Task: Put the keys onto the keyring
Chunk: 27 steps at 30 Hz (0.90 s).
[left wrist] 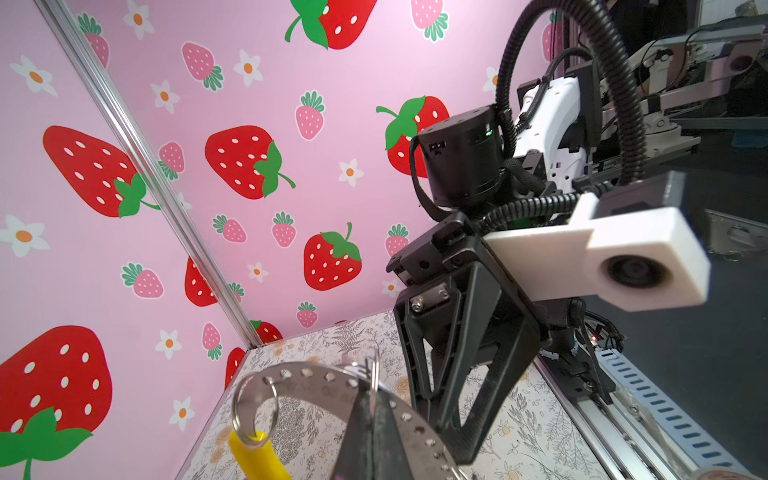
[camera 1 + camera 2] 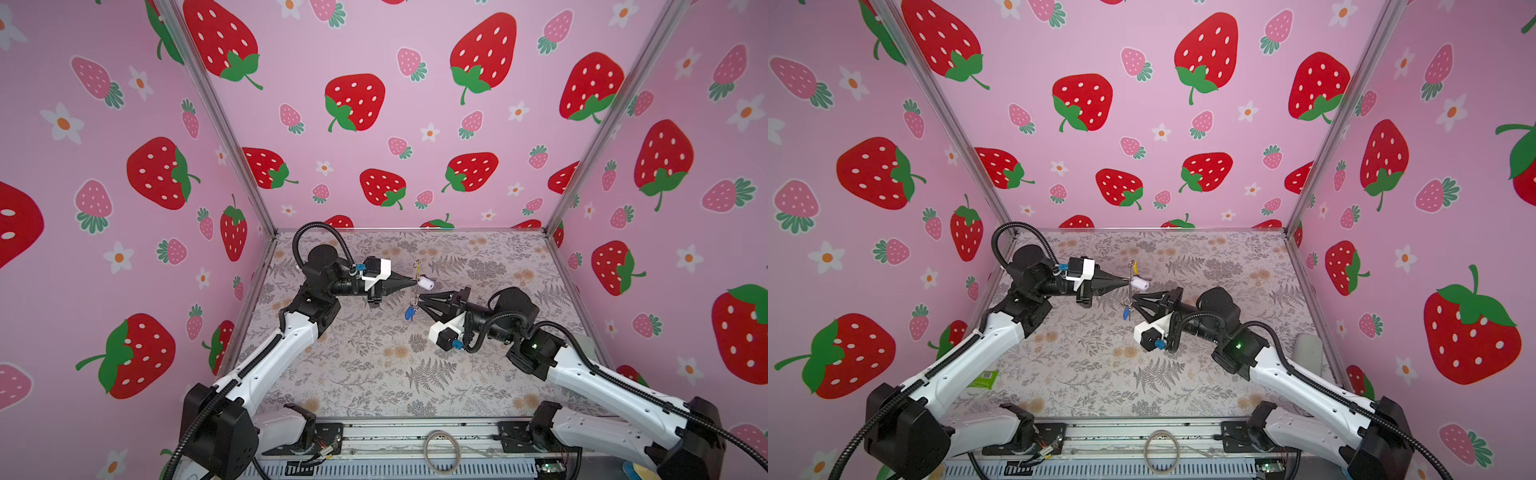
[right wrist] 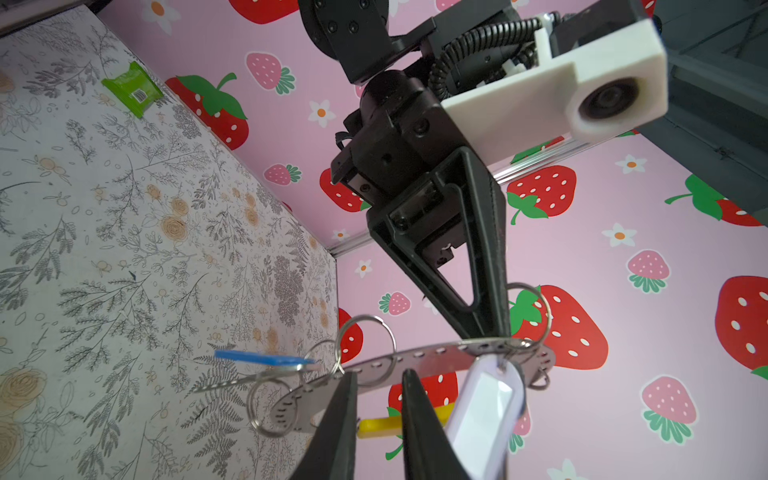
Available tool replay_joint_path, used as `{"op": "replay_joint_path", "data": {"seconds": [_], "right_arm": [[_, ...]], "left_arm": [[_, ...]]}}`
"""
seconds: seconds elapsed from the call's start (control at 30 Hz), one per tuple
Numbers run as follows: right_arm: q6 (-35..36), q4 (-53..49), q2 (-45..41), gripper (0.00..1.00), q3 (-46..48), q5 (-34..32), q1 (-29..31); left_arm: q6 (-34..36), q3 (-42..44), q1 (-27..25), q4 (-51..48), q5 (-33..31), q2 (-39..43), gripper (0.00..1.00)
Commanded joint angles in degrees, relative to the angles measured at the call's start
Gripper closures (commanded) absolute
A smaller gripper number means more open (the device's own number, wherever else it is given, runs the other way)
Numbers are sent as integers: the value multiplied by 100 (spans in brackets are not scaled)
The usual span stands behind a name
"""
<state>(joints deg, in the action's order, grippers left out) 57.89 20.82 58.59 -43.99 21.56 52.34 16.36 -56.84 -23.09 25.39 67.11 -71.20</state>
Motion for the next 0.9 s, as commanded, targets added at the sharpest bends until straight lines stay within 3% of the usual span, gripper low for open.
{"op": "replay_joint_path", "data": {"seconds": [0.0, 0.43, 0.87], "right_arm": [[-497, 121, -206, 75, -75, 219, -151], [-1758, 427, -100, 59, -343, 1090, -897], [-2749, 453, 333, 73, -833, 2085, -1105]], "left_arm": [[62, -279, 13, -105, 144, -7, 100], [313, -349, -21, -476, 229, -21, 100], [1083, -289, -195, -973, -166, 97, 100]]}}
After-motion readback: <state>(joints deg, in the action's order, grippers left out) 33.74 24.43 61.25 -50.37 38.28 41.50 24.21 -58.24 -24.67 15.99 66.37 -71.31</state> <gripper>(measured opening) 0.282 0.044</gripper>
